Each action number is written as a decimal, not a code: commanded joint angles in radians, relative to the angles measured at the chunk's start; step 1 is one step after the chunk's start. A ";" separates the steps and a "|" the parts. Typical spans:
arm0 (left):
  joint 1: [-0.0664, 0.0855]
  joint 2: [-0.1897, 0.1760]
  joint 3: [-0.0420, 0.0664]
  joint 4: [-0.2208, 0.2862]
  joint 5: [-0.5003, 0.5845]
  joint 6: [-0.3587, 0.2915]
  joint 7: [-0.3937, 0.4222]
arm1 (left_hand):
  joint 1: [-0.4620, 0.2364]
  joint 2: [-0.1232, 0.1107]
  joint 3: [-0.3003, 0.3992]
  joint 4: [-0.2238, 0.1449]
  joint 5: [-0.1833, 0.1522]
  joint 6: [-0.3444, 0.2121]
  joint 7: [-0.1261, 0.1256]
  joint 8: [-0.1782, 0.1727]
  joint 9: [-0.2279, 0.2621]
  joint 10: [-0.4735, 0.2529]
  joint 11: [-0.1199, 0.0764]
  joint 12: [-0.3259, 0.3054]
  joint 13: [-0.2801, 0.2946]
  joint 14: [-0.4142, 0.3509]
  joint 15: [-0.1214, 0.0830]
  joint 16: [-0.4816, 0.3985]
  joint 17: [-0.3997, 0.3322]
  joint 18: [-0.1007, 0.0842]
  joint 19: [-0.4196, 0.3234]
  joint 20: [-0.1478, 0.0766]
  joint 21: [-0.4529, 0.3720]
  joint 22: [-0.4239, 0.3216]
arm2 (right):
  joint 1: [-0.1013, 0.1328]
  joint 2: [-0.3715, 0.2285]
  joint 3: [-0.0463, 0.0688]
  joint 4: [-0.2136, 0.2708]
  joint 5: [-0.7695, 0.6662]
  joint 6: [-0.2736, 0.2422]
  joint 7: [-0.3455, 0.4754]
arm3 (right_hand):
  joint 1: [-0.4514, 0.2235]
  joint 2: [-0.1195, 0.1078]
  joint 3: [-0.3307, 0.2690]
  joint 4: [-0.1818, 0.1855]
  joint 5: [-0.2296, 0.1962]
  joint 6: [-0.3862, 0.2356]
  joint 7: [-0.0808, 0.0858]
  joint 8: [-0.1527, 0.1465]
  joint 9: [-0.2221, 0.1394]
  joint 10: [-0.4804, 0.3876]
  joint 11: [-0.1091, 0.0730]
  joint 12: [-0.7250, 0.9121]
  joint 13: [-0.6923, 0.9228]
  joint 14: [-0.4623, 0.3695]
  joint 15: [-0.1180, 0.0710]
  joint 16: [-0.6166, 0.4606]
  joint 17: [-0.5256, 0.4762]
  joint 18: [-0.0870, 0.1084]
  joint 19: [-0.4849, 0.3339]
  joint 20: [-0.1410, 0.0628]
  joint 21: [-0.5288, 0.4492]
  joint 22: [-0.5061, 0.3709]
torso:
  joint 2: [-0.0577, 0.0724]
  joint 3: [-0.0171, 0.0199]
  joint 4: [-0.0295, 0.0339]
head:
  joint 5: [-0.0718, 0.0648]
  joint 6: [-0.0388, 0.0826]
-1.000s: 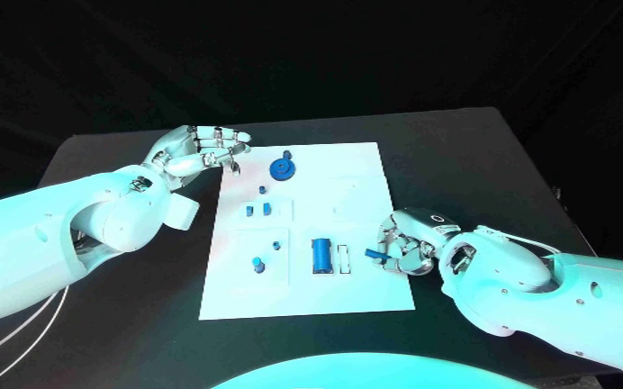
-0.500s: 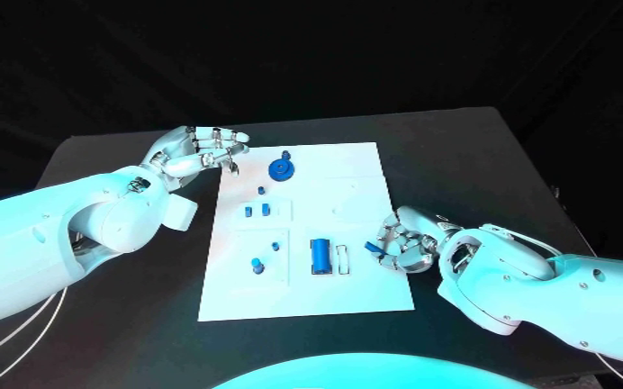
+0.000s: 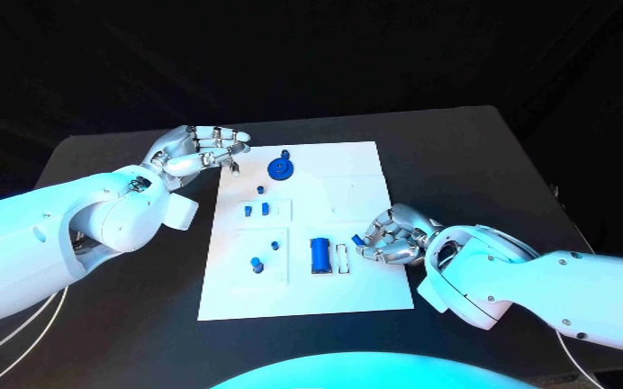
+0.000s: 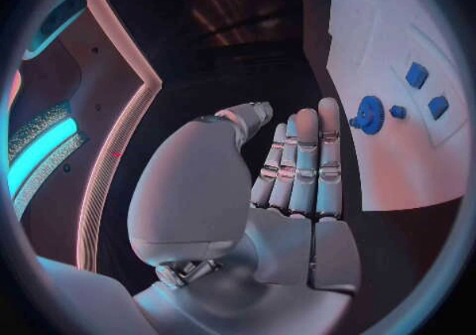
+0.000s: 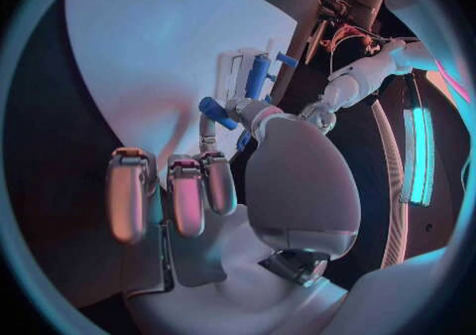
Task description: Assemble the parts on the task board
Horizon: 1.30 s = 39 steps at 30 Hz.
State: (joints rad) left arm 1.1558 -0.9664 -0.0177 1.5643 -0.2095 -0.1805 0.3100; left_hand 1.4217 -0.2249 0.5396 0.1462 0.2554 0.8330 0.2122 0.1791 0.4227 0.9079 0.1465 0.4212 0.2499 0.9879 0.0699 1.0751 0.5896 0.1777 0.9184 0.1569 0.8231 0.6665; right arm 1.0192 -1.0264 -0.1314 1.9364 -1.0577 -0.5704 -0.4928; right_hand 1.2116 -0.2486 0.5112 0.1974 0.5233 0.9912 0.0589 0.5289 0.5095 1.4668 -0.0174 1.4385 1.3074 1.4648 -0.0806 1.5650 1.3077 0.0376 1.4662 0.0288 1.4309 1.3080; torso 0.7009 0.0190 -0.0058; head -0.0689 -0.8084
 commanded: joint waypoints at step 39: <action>0.000 0.001 0.001 -0.002 0.000 0.024 0.000 | -0.001 0.008 0.004 0.009 0.007 -0.007 -0.001 0.001 -0.001 -0.009 -0.001 0.007 -0.001 -0.010 0.001 0.006 -0.002 0.006 0.001 0.005 -0.006 -0.001 | -0.028 0.063 -0.002 -0.024 0.074 0.066 -0.001 | -0.077 0.000 -0.063 0.046 -0.126 0.030 -0.013 -0.008 -0.006 0.049 -0.010 0.004 0.184 0.106 -0.008 0.006 0.263 -0.014 0.081 -0.011 0.006 0.232 | 0.000 0.0006 -0.0006 | 0.010 -0.005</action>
State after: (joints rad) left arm 1.1558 -0.9654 -0.0177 1.5617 -0.2099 -0.1738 0.3054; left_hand 1.4217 -0.2249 0.5424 0.1490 0.2592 0.8329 0.2122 0.1791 0.4227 0.9080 0.1464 0.4249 0.2493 0.9843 0.0735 1.0751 0.5888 0.1777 0.9184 0.1569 0.8231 0.6665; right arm 0.9945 -0.9638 -0.1317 1.9100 -0.9678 -0.5476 -0.4850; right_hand 1.1470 -0.2477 0.4523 0.2443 0.4007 1.0145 0.0432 0.5205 0.5029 1.4647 -0.0197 1.4384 1.3073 1.4648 -0.0806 1.5649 1.3074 0.0314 1.4662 0.0216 1.4345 1.3076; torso 0.7007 0.0189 -0.0064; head -0.0587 -0.8134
